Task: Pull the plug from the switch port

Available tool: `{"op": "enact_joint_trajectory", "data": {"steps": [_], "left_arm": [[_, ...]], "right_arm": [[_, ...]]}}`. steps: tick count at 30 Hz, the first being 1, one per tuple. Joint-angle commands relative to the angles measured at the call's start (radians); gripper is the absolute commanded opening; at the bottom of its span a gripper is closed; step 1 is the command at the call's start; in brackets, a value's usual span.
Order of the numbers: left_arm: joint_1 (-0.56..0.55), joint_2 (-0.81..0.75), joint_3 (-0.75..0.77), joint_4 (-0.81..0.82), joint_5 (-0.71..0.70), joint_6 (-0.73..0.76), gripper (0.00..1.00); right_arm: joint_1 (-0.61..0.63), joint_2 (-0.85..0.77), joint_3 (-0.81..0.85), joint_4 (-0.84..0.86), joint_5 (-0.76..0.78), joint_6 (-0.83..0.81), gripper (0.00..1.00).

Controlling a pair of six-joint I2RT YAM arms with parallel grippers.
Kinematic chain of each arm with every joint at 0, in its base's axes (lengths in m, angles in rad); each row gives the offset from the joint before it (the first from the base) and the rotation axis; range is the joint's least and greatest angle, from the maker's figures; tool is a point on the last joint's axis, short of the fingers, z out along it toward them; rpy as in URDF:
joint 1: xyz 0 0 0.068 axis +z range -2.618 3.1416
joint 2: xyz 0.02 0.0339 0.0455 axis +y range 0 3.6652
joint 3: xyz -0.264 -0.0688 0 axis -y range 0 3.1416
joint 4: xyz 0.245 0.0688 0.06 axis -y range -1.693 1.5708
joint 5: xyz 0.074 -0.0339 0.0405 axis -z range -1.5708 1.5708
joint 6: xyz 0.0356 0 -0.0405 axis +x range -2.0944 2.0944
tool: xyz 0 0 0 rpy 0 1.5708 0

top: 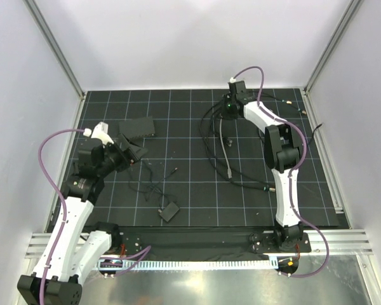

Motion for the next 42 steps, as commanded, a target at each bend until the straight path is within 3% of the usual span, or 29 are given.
{"op": "enact_joint_trajectory", "data": {"steps": [1, 2, 3, 7, 10, 16, 19, 22, 25, 29, 31, 32, 34, 38, 42], "left_arm": [[-0.003, -0.028, -0.011, 0.016, 0.034, -0.009, 0.77], [-0.003, -0.024, -0.016, 0.016, 0.038, -0.006, 0.77], [-0.003, -0.019, -0.016, 0.015, 0.041, -0.003, 0.77], [-0.003, -0.005, -0.016, 0.019, 0.044, -0.001, 0.77], [-0.003, -0.007, -0.019, 0.021, 0.042, 0.002, 0.77], [-0.003, -0.022, -0.051, 0.013, 0.007, -0.001, 0.77], [-0.003, -0.025, -0.065, -0.015, -0.031, -0.018, 0.71], [-0.003, -0.079, -0.082, -0.045, -0.1, -0.027, 0.7], [-0.003, -0.174, -0.093, -0.059, -0.157, -0.046, 0.7], [-0.003, -0.289, -0.082, -0.102, -0.229, -0.066, 0.7], [-0.003, -0.349, -0.076, -0.111, -0.274, -0.069, 0.7], [-0.003, -0.366, -0.073, -0.12, -0.281, -0.069, 0.7], [-0.003, -0.38, -0.05, -0.131, -0.28, -0.06, 0.71], [-0.003, -0.357, -0.024, -0.174, -0.222, -0.035, 0.7], [-0.003, -0.353, -0.063, -0.144, -0.202, -0.047, 0.7]], "right_arm": [[-0.01, -0.01, 0.084, -0.038, 0.039, -0.008, 0.24], [-0.011, -0.018, 0.084, -0.047, 0.05, -0.008, 0.3], [-0.013, -0.026, 0.084, -0.059, 0.062, -0.008, 0.5], [-0.011, -0.078, 0.041, -0.105, 0.108, -0.022, 0.75], [-0.004, -0.157, -0.033, -0.147, 0.189, -0.034, 0.84], [0.142, -0.392, -0.251, -0.164, 0.274, -0.079, 0.86], [0.257, -0.507, -0.395, -0.071, 0.146, -0.035, 0.86], [0.419, -0.565, -0.531, 0.04, -0.111, 0.021, 0.83], [0.603, -0.563, -0.593, 0.15, -0.186, 0.077, 0.81], [0.699, -0.522, -0.666, 0.345, -0.251, 0.226, 0.7], [0.728, -0.474, -0.656, 0.361, -0.284, 0.277, 0.65], [0.739, -0.443, -0.644, 0.334, -0.282, 0.278, 0.58], [0.76, -0.449, -0.64, 0.286, -0.205, 0.254, 0.57], [0.86, -0.518, -0.648, 0.076, -0.017, 0.115, 0.61], [0.929, -0.561, -0.683, -0.024, 0.106, 0.117, 0.68]]}}
